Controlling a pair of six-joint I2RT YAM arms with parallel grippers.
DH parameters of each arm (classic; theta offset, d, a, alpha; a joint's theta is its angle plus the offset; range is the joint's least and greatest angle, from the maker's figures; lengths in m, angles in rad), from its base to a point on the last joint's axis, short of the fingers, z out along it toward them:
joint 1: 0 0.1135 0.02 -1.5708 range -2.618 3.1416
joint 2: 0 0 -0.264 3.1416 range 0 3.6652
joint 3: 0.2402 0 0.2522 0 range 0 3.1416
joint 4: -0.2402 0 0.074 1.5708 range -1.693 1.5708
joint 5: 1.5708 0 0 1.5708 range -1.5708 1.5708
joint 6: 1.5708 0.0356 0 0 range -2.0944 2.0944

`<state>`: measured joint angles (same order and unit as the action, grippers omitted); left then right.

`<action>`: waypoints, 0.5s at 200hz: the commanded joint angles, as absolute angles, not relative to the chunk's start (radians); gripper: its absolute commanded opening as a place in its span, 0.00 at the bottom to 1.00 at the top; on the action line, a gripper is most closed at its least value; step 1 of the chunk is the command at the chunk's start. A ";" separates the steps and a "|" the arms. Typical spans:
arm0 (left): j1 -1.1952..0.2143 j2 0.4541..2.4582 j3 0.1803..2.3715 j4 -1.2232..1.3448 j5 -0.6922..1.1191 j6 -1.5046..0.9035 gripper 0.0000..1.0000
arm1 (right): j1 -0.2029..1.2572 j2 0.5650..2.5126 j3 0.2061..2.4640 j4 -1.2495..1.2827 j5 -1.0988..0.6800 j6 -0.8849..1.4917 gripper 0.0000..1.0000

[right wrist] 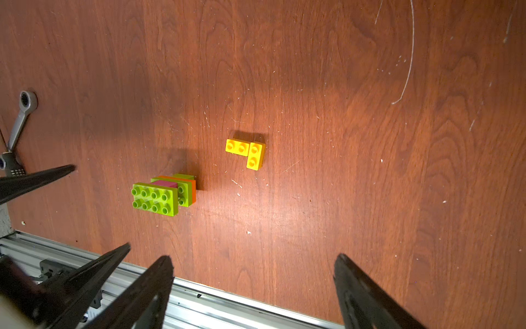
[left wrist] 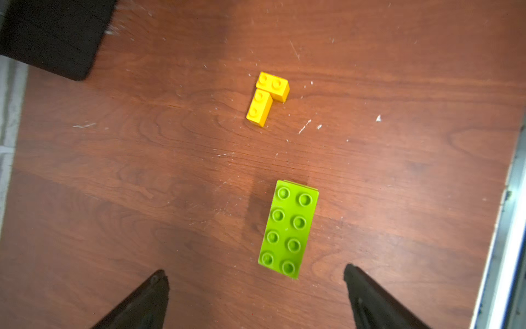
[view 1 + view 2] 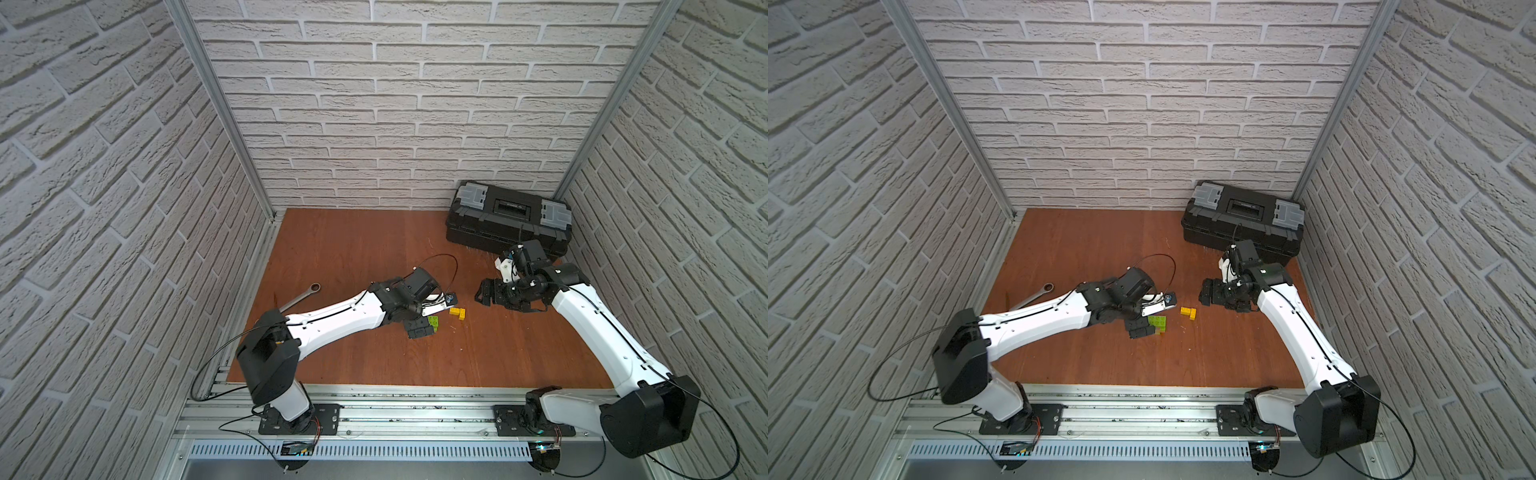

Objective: Assemble a carrot with lego
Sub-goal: Adjust the lego brick at the center of the board, then pick up the lego brick from the center of the board.

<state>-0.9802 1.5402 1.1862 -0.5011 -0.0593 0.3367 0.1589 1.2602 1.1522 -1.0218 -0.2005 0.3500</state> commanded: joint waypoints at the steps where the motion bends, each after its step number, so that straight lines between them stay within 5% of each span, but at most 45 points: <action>1: -0.988 1.394 1.144 -0.424 -0.097 0.232 0.98 | 0.156 1.297 1.170 -1.015 -0.227 0.338 0.84; 38: -0.984 1.180 1.037 -0.252 -0.005 0.163 0.98 | 0.199 1.410 1.142 -0.930 -0.239 0.404 0.68; 69: -0.937 1.134 1.013 -0.148 -0.241 -0.081 0.98 | 0.277 1.530 1.117 -0.846 -0.214 0.432 0.54; 100: -0.846 1.178 1.126 -0.332 -0.296 -0.368 0.98 | 0.323 1.615 1.104 -0.804 -0.176 0.437 0.42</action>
<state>-0.9062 1.1446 1.0512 -0.2661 -0.2020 -0.0872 0.2955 1.5864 1.1202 -0.8627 -0.2108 0.4164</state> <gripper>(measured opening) 0.982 0.438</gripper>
